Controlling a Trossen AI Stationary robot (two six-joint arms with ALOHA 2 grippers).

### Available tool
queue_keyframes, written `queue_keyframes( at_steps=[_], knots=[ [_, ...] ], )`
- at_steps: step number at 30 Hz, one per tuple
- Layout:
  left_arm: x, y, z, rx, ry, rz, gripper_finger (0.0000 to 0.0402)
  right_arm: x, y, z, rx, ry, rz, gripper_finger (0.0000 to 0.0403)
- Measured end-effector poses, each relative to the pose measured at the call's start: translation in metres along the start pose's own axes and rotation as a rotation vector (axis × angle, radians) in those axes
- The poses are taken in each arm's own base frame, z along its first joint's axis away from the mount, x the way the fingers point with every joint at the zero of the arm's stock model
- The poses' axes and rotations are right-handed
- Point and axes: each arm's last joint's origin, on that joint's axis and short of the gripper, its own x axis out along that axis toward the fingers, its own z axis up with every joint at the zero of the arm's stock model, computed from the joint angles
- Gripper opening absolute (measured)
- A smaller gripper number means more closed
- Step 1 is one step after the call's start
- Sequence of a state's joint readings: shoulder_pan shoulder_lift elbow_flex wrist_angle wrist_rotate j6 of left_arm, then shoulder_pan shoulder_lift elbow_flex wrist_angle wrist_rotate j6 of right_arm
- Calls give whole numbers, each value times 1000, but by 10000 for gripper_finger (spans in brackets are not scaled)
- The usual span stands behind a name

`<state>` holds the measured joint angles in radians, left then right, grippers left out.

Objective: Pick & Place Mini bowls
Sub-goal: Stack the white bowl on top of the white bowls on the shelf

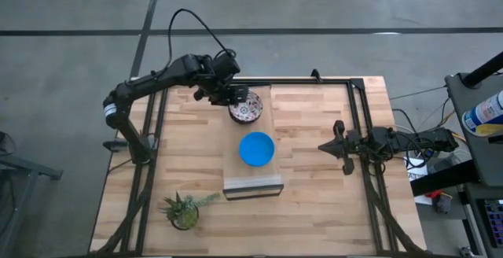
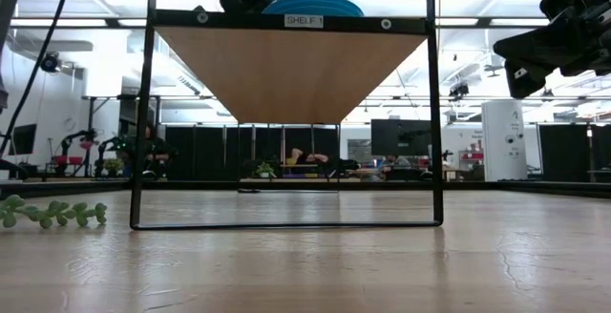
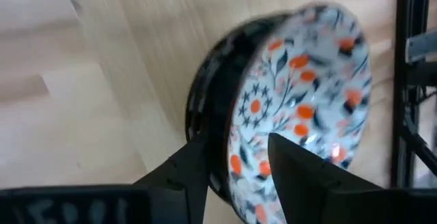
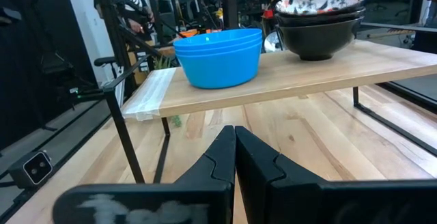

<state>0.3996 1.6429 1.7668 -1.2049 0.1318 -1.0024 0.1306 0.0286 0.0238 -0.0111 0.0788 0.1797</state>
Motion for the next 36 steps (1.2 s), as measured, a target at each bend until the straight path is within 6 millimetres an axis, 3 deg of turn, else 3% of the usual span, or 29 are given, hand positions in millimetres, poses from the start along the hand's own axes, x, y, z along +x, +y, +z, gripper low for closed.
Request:
queue_keyframes(
  at_steps=[6, 14, 24, 32, 36],
  knots=[
    [-5, 0, -2, 47, -47, 23, 147, 0, 0, 0, 0, 0, 0, 8],
    [9, 1, -8, 73, 10, 93, 147, 0, 0, 0, 0, 0, 0, 8],
    [0, -6, -14, 159, -35, 108, 147, 0, 0, 0, 0, 0, 0, 8],
    [7, -8, -16, 197, -41, 138, 147, 0, 0, 0, 0, 0, 0, 8],
    [-1, -10, -14, 217, -97, 139, 147, 0, 0, 0, 0, 0, 0, 8]
  ],
)
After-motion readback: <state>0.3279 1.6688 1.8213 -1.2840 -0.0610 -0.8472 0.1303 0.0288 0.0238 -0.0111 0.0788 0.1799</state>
